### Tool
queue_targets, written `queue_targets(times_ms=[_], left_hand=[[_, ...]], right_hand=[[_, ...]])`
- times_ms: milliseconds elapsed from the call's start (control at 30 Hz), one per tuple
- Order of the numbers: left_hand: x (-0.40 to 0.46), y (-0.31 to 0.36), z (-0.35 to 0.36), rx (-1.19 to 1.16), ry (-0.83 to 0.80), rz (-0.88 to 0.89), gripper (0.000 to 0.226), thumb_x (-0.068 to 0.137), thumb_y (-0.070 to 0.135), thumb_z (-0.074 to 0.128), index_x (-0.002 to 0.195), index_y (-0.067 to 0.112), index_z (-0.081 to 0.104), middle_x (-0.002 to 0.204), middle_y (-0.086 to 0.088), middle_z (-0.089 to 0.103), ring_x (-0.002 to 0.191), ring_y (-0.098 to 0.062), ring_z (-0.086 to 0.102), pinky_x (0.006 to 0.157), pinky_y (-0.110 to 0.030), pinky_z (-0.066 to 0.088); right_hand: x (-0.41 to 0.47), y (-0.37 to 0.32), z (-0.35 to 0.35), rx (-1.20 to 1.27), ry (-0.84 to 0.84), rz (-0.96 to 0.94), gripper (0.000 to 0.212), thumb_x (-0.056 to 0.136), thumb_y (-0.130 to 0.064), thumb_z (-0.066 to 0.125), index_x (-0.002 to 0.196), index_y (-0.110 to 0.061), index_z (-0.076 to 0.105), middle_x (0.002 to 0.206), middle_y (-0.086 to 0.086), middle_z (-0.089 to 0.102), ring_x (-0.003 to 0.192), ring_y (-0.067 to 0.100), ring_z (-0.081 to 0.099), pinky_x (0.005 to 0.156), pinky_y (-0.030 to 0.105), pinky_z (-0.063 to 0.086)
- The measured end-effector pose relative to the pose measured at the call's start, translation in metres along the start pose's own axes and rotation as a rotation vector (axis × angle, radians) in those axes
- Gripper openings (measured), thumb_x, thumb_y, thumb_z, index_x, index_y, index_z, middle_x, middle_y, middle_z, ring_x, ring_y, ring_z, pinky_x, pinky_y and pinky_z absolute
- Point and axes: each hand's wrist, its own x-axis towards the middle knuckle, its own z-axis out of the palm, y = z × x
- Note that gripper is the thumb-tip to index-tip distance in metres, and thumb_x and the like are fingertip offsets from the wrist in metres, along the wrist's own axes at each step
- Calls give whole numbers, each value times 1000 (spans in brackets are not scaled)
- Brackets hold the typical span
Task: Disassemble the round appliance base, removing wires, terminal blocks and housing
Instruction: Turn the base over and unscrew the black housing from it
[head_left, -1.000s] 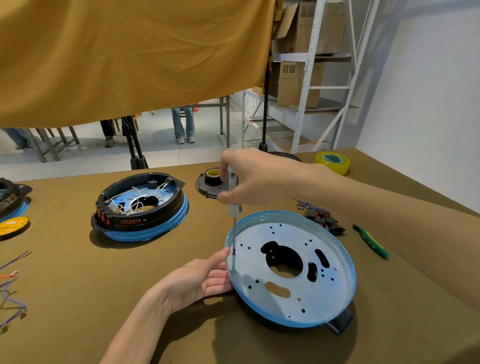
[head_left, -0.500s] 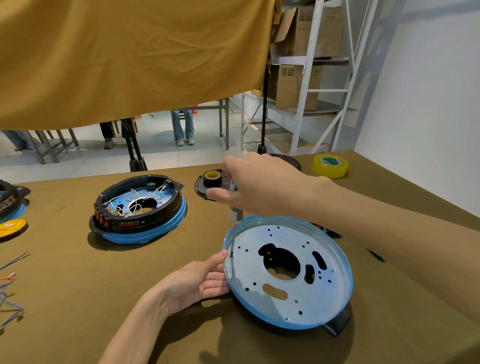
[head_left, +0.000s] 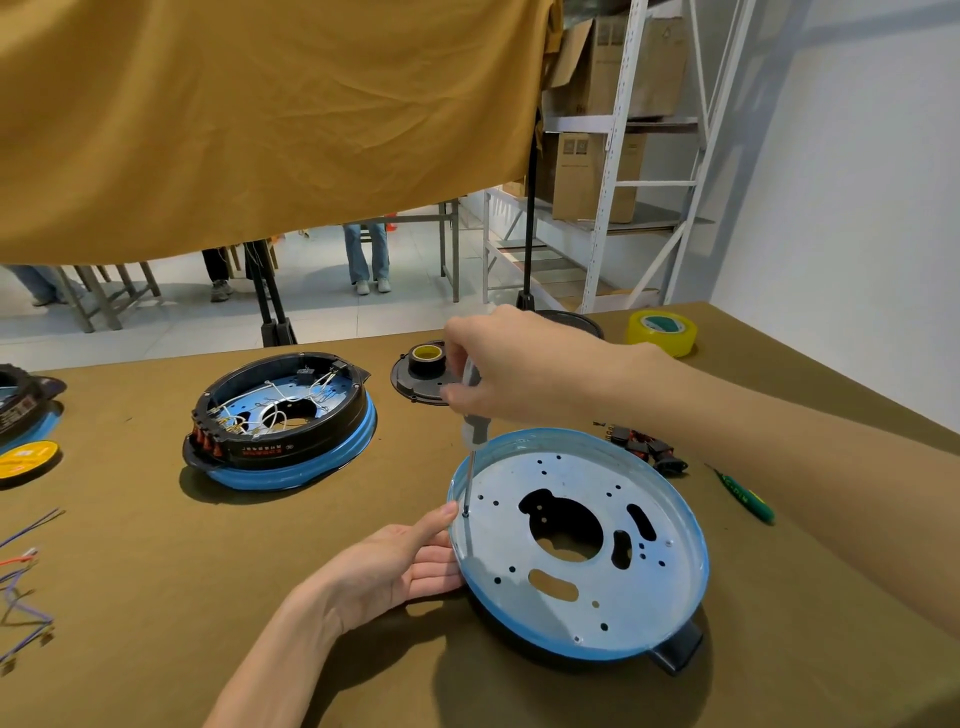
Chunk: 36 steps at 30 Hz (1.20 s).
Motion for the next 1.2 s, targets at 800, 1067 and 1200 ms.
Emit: queue_targets(times_ms=[800,1067,1200], left_hand=[[1,0,-1,13,-15,1,87,65,61,80,129,5,62,118,-16,76,110,-26,75,89,-33,62],[0,0,-1,1,-13,-1,83,68,59,79,128,3,63,118,-17,76,110,-27,75,89,-32,62],[0,0,-1,3,-14,3,84,68,60,78,128,3,63,118,-17,76,110,-27,75,90,-33,62]], right_hand=[[1,-1,-9,-1,-138,-33,35,91,-51,65,105,-23,50,79,-9,64,70,10,59,56,32,47],[3,2,-11,273,-190,-32,37,83,-17,77,113,-24,55,94,-8,63,85,11,61,67,29,51],[-1,-2,-2,-17,-68,-47,40,88,-39,71,114,-20,48,81,-6,58,70,16,57,56,33,47]])
